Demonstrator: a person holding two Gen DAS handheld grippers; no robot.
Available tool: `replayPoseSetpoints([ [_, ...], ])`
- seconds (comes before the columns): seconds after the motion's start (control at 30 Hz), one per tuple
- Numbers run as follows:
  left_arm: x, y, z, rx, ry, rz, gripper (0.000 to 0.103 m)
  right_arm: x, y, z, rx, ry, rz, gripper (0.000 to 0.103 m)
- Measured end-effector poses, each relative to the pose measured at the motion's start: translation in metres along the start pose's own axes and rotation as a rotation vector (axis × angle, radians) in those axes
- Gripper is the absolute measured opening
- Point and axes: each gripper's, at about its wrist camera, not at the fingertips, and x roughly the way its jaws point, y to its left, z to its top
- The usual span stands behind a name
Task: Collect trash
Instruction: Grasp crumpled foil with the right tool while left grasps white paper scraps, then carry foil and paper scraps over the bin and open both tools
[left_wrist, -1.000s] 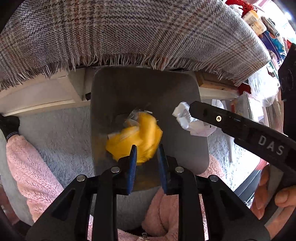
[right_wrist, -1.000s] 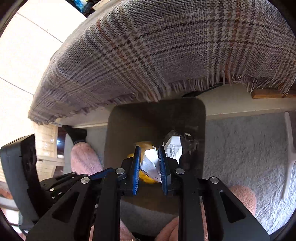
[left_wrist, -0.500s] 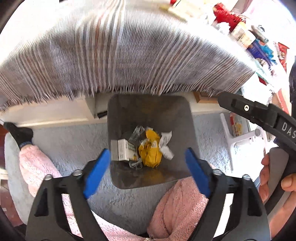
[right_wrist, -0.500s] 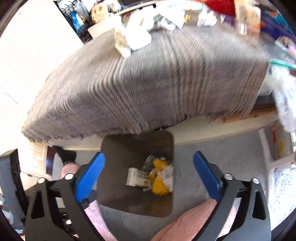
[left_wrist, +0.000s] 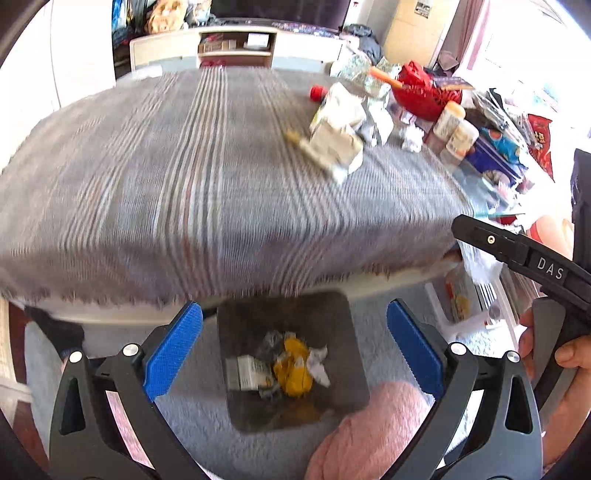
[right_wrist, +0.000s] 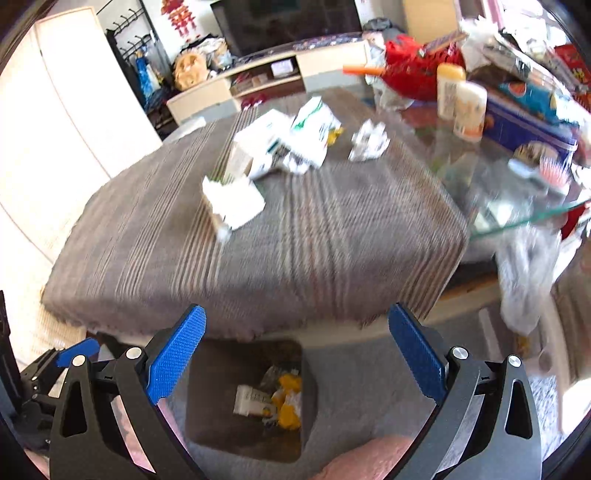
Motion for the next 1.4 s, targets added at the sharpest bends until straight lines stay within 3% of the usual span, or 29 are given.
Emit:
replayPoseSetpoints([
  [0.33,0.033,-0.030,0.070,0.045,-0.030,-0.004,0.094,0.023,-0.027,0.061,0.014,-0.031,-0.054,0.100],
  [0.47,0.050,-0.040,0.094,0.056,-0.028,-0.020,0.081,0.040,-0.035,0.082,0.030,-0.032,-0.051,0.098],
  [0.73,0.089,-0.048,0.126,0.057,0.013,-0.029,0.047,0.079,-0.057,0.125,0.062,-0.032,-0.070,0.062],
  [0.9,0.109,-0.046,0.133,0.053,0.036,-0.031,0.031,0.109,-0.066,0.144,0.068,-0.007,-0.086,0.056],
  [1.07,0.123,-0.044,0.139,0.055,0.044,-0.020,0.019,0.133,-0.068,0.152,0.055,0.018,-0.104,0.053],
  [1.27,0.130,-0.045,0.144,0.069,0.039,-0.012,0.012,0.145,-0.069,0.153,0.029,0.018,-0.148,0.030],
  [1.4,0.126,-0.047,0.144,0.078,0.029,-0.012,0.008,0.135,-0.073,0.149,0.048,0.012,-0.129,0.025],
])
